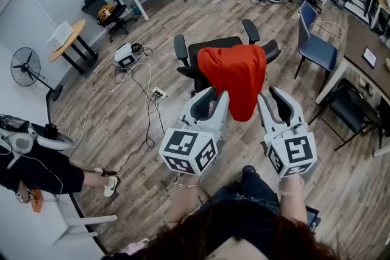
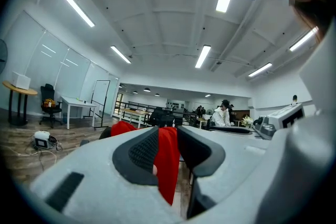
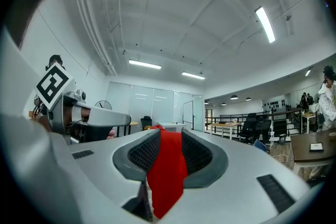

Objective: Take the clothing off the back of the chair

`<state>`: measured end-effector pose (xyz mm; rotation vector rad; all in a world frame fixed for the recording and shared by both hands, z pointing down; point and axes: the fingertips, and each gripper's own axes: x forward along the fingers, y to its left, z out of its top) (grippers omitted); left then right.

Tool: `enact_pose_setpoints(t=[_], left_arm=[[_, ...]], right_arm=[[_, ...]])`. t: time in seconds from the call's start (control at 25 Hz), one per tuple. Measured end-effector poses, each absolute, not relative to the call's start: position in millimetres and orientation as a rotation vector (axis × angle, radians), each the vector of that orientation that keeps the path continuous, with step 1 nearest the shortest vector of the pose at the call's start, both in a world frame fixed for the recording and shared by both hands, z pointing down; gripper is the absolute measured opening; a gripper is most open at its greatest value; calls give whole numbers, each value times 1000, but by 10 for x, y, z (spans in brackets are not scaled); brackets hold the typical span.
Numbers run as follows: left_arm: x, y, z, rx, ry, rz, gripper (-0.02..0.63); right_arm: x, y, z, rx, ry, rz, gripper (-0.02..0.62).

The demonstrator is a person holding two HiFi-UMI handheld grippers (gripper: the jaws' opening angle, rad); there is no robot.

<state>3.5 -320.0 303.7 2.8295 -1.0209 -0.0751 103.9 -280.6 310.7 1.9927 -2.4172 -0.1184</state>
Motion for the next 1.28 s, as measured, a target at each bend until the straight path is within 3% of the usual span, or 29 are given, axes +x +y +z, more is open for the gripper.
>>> enact_pose_setpoints(t=[0.76,1.12,1.28], left_arm=[[169,-4370,3822,2535,-1081,-52,318],[407,-4543,3942,2489,-957,-103,317],[549,-4485,3899,2514,-866,-147,228]], right_arm=[[1490,-3968,3833,1834,-2408,170,281],[1427,-4292,3995,1709,-2518,272,284],[1337,-4323,3991,1617,-2600,294,183]])
